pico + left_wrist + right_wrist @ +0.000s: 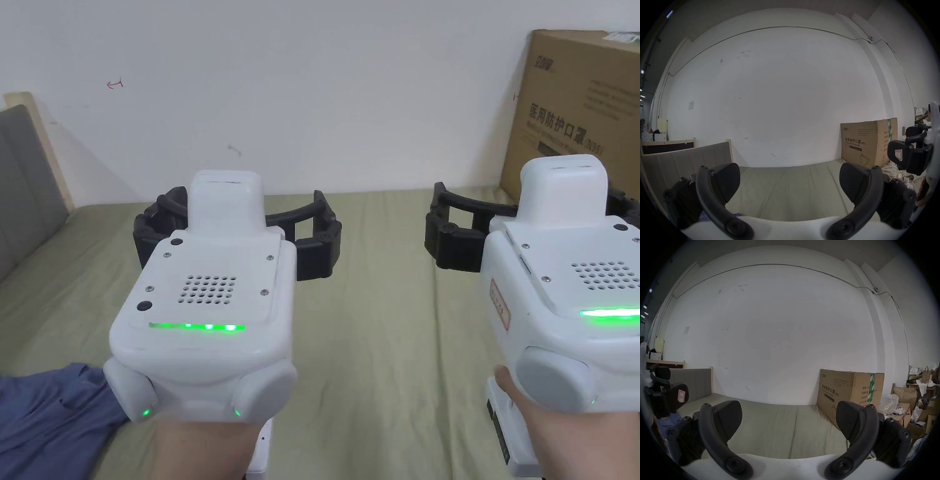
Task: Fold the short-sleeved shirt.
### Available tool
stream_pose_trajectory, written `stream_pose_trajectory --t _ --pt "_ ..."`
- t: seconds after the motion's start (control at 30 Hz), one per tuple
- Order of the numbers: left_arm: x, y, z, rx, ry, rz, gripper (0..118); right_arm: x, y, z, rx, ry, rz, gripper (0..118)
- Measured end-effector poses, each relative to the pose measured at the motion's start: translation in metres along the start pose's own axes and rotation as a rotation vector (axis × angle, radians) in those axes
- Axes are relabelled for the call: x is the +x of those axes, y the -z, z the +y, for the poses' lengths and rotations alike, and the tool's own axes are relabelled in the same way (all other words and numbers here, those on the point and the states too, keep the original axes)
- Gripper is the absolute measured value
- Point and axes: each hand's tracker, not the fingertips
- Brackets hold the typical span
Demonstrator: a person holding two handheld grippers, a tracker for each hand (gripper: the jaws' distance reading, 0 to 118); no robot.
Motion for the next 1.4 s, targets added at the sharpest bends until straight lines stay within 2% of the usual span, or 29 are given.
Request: stream_pose_trajectory --t 0.07,0.1,0.13,0.17,0.2,0.23,0.27,0.33,0.4,0.57,0.63,0.7,0.8,0.97,1.03,1.13,1.2,1.3,1.4 --pt "-0.001 0.001 0.001 -0.007 -0.009 0.001 118 0.000 0.000 0.000 -0.002 0.001 -0.003 114" --pt "-0.001 0.002 0.001 -0.020 -0.007 0.006 117 0.000 0.000 0.000 -0.001 0.004 -0.003 104" --pt "-0.001 0.004 0.002 -0.040 0.010 0.014 113 0.000 -0.001 0.000 0.006 0.007 -0.001 74" --pt "-0.001 0.005 0.001 -0.057 0.034 0.014 89 0.001 -0.003 -0.001 0.018 0.009 -0.005 0" --pt "-0.001 0.004 0.000 -0.061 0.065 0.007 52 0.002 -0.003 -0.002 0.032 0.008 -0.046 0" --pt "0.000 0.004 -0.001 -0.049 0.100 0.005 8 0.003 0.001 -0.003 -0.013 -0.007 -0.110 0" --pt "0.001 0.003 -0.002 -0.049 0.132 0.015 0 0.005 0.003 -0.006 -0.018 0.025 -0.125 0" --pt "0.002 0.004 -0.006 -0.068 0.145 0.058 0 0.015 0.005 -0.010 -0.038 0.089 -0.045 0" --pt "-0.004 0.003 -0.008 -0.078 0.069 -0.021 0 0.015 0.007 -0.011 -0.063 0.049 -0.098 0" --pt "-0.012 0.006 -0.011 -0.107 0.028 0.019 0 0.009 0.006 -0.015 -0.069 0.020 -0.061 0" --pt "-0.025 -0.003 -0.013 -0.084 0.047 0.110 0 -0.005 0.008 -0.019 -0.072 0.006 -0.028 0" --pt "-0.054 -0.016 -0.015 -0.072 0.055 0.155 0 -0.029 0.012 -0.022 -0.088 0.014 0.019 0" --pt "-0.114 -0.038 -0.017 -0.118 0.083 0.278 0 -0.081 0.019 -0.024 -0.114 0.052 0.142 0" --pt "-0.212 -0.092 -0.026 -0.183 0.024 0.588 0 -0.182 0.007 -0.017 -0.113 0.073 0.416 0" --pt "-0.235 -0.106 -0.032 -0.193 0.018 0.625 0 -0.212 0.000 -0.014 -0.114 0.065 0.488 0" --pt "-0.252 -0.115 -0.041 -0.207 0.001 0.614 0 -0.242 -0.006 -0.013 -0.124 0.036 0.543 0" --pt "-0.261 -0.108 -0.048 -0.271 -0.028 0.557 0 -0.254 -0.005 -0.017 -0.146 0.014 0.592 0" --pt "-0.291 -0.070 -0.080 -0.631 0.058 0.391 0 -0.267 0.004 -0.027 -0.268 -0.053 0.672 0" --pt "-0.328 -0.033 -0.144 -0.984 -0.103 0.208 0 -0.276 0.015 -0.049 -0.388 -0.090 0.703 0"
